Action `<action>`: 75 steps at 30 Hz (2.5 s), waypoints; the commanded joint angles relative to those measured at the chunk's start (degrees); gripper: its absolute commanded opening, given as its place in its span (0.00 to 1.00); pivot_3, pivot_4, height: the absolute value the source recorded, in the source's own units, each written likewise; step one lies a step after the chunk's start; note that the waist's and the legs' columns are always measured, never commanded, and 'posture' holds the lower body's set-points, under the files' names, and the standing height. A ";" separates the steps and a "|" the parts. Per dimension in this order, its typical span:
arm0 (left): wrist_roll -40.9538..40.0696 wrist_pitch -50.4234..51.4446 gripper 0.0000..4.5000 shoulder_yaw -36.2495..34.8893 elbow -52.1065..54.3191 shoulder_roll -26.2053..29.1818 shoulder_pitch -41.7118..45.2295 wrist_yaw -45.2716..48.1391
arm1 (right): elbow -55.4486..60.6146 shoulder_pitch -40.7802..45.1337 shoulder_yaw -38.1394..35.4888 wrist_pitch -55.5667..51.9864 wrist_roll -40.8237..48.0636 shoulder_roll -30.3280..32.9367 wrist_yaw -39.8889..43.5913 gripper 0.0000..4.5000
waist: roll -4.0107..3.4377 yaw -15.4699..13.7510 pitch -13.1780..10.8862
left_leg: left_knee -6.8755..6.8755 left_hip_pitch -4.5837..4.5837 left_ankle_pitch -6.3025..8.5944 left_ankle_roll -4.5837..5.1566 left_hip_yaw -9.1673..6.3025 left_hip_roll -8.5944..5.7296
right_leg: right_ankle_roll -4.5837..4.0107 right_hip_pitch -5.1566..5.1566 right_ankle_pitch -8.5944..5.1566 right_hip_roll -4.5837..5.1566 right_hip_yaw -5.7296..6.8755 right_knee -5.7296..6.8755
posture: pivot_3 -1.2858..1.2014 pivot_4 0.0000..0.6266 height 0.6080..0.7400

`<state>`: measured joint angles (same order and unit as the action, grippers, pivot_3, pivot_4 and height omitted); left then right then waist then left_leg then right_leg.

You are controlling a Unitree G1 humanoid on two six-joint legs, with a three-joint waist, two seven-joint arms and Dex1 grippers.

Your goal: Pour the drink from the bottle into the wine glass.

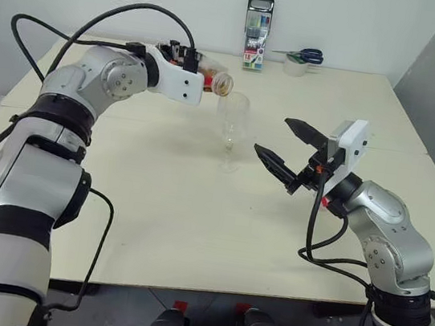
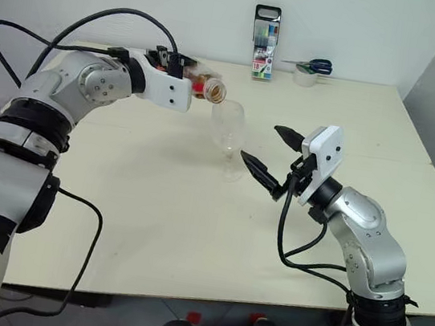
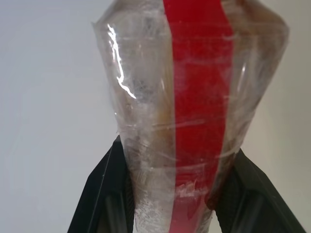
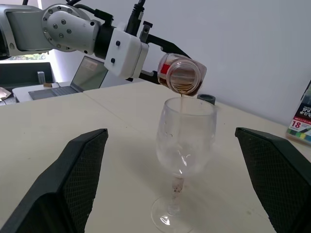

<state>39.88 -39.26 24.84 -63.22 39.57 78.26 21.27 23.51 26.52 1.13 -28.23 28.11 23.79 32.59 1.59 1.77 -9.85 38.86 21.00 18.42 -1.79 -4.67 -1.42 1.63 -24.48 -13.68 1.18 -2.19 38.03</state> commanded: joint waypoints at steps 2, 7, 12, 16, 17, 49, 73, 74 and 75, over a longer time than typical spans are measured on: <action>1.55 -0.67 0.37 0.73 -0.46 1.33 3.70 -2.99 | 1.10 1.05 -0.92 1.69 -0.30 0.13 0.31 1.00 | 0.00 0.00 0.00 | 0.00 0.00 0.00 -0.01 0.01 -0.01 | 0.00 0.00 0.00 0.00 0.00 0.01 | 0.52 0.24 1.00; 3.09 -0.90 0.37 2.03 -1.56 1.86 4.92 -4.63 | 0.97 1.05 -0.81 1.92 -0.39 0.09 0.49 1.00 | 0.00 0.00 0.00 | 0.00 0.00 0.00 0.00 0.01 -0.01 | 0.00 0.00 0.00 0.00 0.00 0.01 | 0.52 0.24 1.00; 4.21 -1.42 0.37 2.77 -2.30 2.18 5.62 -5.79 | 1.12 1.08 -0.70 1.86 -0.41 0.00 0.59 1.00 | 0.00 0.01 0.00 | 0.01 0.00 -0.01 -0.01 0.01 -0.01 | 0.00 0.00 0.00 0.00 0.00 0.02 | 0.52 0.24 1.00; 5.23 -1.58 0.37 3.63 -2.66 2.41 6.33 -6.95 | 1.11 0.98 -0.66 1.98 -0.44 0.02 0.78 1.00 | 0.00 0.00 0.00 | 0.01 0.00 -0.01 -0.01 0.01 -0.01 | 0.00 -0.01 0.00 0.00 0.00 0.03 | 0.52 0.24 1.00; 5.44 -1.61 0.37 3.81 -2.77 2.42 6.52 -7.18 | 1.08 1.00 -0.67 2.01 -0.45 0.02 0.81 1.00 | 0.00 0.00 0.00 | 0.01 0.00 -0.01 -0.01 0.02 -0.01 | 0.00 -0.01 0.00 0.00 0.00 0.03 | 0.52 0.24 1.00; 8.33 -1.51 0.37 6.87 -5.36 1.60 10.11 -10.51 | 1.42 0.90 -0.75 1.79 -0.62 -0.22 0.69 1.00 | 0.00 0.03 0.00 | 0.03 0.00 -0.01 -0.02 0.05 -0.05 | 0.00 -0.01 0.00 0.00 0.00 0.06 | 0.52 0.24 1.00; -19.30 5.60 0.37 -11.22 -2.10 -4.88 2.58 12.03 | 1.04 1.28 -0.48 1.59 -0.37 -0.29 1.10 1.00 | 0.00 0.10 0.00 | 0.10 -0.01 -0.04 -0.06 0.05 -0.02 | 0.00 -0.01 0.00 0.01 -0.02 0.12 | 0.52 0.24 1.00; -23.58 9.32 0.37 -14.47 -0.37 -5.68 1.62 14.24 | 1.25 1.24 -0.42 1.46 -0.18 -0.22 1.31 1.00 | 0.00 0.11 0.00 | 0.11 0.00 -0.04 -0.06 0.05 -0.01 | 0.00 -0.01 0.00 0.01 0.00 0.12 | 0.52 0.24 1.00; -26.30 12.14 0.37 -16.58 1.34 -6.14 0.82 15.69 | 1.39 1.20 -0.39 1.37 -0.06 -0.16 1.46 1.00 | 0.00 0.14 0.00 | 0.11 0.00 -0.04 -0.06 0.03 0.00 | 0.00 -0.02 0.00 0.01 0.00 0.12 | 0.52 0.24 1.00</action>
<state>19.66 -30.85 12.77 -65.95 33.01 78.03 34.76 23.50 26.58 1.26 -27.90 27.76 23.66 33.73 1.59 1.91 -9.85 38.98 21.01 18.39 -1.84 -4.64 -1.42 1.63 -24.50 -13.68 1.19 -2.20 38.17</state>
